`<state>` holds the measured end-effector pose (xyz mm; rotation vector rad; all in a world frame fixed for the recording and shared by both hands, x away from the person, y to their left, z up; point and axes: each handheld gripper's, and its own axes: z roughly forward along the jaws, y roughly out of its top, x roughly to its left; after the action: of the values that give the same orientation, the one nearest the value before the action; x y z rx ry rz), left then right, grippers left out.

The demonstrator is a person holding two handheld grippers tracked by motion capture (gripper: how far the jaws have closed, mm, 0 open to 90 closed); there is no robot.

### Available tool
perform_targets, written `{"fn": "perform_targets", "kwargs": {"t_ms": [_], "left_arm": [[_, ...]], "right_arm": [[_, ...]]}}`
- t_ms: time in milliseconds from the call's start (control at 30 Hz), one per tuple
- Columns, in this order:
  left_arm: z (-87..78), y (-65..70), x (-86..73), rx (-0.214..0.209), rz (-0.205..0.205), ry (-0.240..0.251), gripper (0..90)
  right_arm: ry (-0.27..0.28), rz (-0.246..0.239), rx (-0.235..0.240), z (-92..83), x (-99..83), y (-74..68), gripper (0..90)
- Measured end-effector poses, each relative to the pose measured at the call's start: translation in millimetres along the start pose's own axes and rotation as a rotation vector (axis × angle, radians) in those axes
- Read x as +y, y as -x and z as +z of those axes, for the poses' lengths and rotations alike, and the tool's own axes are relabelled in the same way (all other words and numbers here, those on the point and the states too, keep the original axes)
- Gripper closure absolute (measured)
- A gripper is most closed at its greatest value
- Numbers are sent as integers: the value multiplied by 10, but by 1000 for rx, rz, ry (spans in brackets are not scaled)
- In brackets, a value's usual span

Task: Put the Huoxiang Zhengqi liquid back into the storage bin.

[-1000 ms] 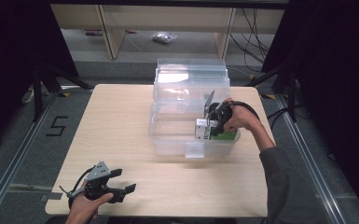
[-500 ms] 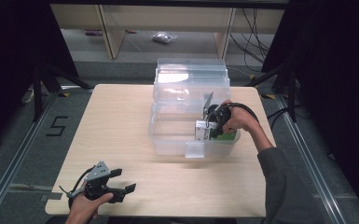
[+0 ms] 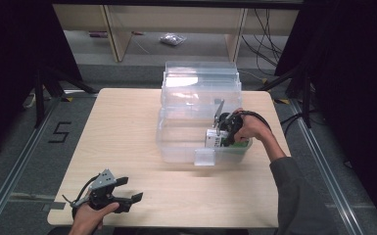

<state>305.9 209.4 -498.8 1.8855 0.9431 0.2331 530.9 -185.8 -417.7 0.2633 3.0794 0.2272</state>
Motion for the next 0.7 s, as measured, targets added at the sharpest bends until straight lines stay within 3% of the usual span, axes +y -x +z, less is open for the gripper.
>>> {"fn": "perform_targets", "kwargs": {"t_ms": [33,67,233,300,367,467,700], "left_arm": [[0,1,-1,0,-1,0,149],[0,1,0,0,0,0,149],[-2,3,0,3,-1,2,149],[-1,1,-1,1,0,1,149],[1,2,-1,1,1,0,149],[0,1,-2,1,0,0,149],[3,3,-3,2,1,-1,149]], "right_arm": [[4,-6,5,3,0,6,643],[18,-51,-5,20,-8,43,641],[1,-15,2,12,2,7,634],[1,-56,-2,28,2,33,634],[-9,8,33,19,21,-20,632],[-17,-17,23,23,17,-9,627],[28,20,17,-99,-25,7,587]]}}
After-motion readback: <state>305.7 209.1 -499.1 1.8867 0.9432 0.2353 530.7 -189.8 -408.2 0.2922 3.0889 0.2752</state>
